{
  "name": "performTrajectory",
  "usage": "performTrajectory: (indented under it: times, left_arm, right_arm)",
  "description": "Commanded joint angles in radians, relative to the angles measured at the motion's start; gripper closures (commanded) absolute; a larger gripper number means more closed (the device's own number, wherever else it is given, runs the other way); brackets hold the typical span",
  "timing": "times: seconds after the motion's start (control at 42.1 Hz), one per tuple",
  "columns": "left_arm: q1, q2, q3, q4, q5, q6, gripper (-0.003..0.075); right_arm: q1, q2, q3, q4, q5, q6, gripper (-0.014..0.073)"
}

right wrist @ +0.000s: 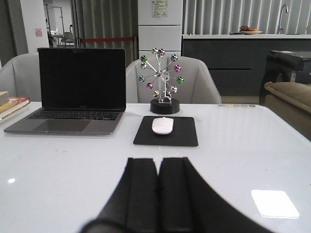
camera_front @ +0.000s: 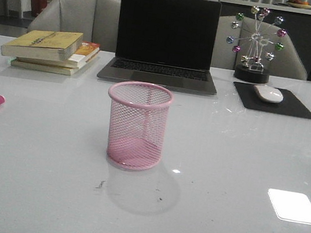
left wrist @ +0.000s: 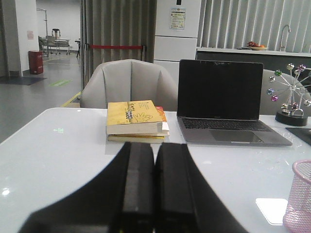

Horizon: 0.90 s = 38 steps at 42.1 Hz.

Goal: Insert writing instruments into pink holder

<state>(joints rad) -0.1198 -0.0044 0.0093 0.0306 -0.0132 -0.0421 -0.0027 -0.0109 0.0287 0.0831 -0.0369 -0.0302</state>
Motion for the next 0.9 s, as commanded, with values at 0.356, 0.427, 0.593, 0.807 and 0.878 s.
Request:
performTrajectory:
  times: [0.356, 0.427, 0.593, 0.807, 0.878]
  left_arm:
    - [-0.006, -0.017, 0.0, -0.003, -0.088, -0.002, 0.0627]
    - [-0.006, -0.017, 0.0, -0.003, -0.088, -0.002, 0.0627]
    - [-0.006, -0.017, 0.0, -0.003, -0.088, -0.002, 0.0627]
    - [-0.006, -0.017, -0.011, -0.003, -0.117, -0.002, 0.0627]
    - [-0.006, -0.017, -0.042, -0.003, -0.126, -0.002, 0.0627]
  right_arm:
    - [-0.005, -0.022, -0.013, -0.001, -0.083, 0.0, 0.0537]
    - [-0.005, -0.022, -0.013, -0.001, -0.083, 0.0, 0.0537]
    - [-0.005, -0.022, -0.013, -0.001, -0.083, 0.0, 0.0537]
    - [-0.005, -0.022, -0.017, -0.016, -0.094, -0.008, 0.0537]
    - [-0.004, -0.022, -0.043, -0.016, -0.078, -0.008, 0.0537]
